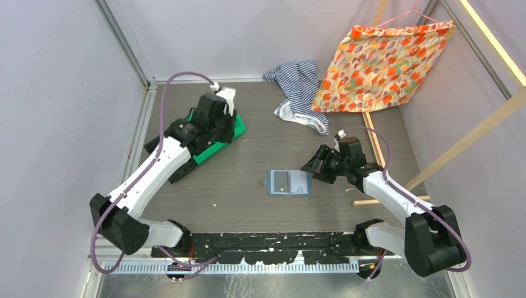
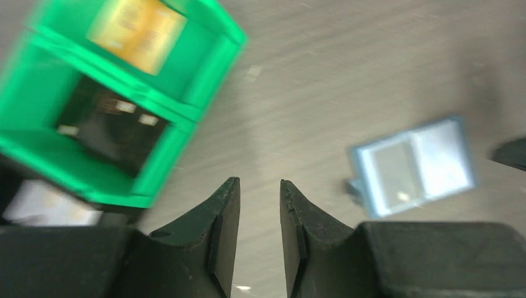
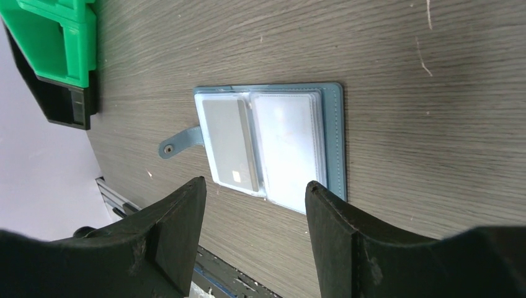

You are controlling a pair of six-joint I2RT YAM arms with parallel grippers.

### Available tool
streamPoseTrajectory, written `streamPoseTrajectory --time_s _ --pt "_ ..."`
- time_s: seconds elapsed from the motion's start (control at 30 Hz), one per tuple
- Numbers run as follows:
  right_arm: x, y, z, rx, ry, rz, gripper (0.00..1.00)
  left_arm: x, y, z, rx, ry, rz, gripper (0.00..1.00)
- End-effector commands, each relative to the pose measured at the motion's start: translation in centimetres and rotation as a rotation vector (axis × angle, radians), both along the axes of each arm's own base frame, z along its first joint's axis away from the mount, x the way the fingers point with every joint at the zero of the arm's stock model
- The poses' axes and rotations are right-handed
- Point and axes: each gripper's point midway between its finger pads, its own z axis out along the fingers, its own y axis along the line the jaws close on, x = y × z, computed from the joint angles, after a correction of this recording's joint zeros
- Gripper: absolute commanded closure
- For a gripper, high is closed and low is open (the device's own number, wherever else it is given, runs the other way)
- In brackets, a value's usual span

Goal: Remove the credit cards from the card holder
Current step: Place the credit card in the storage box, then remove the credit card from the card holder.

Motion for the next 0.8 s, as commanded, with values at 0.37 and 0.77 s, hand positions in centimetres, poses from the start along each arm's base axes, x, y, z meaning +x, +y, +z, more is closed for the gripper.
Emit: streamPoseTrajectory --time_s 0.37,0.77 --pt "-0.3 2.6 -0.8 -0.022 0.011 0.081 0.54 -6.6 -19.0 -9.4 -0.66 0.406 -0.149 0.7" --pt "-0.3 3.5 -1.5 -0.084 0.015 0.091 0.61 -6.8 -19.0 -14.9 -0.58 0.552 -0.08 0.69"
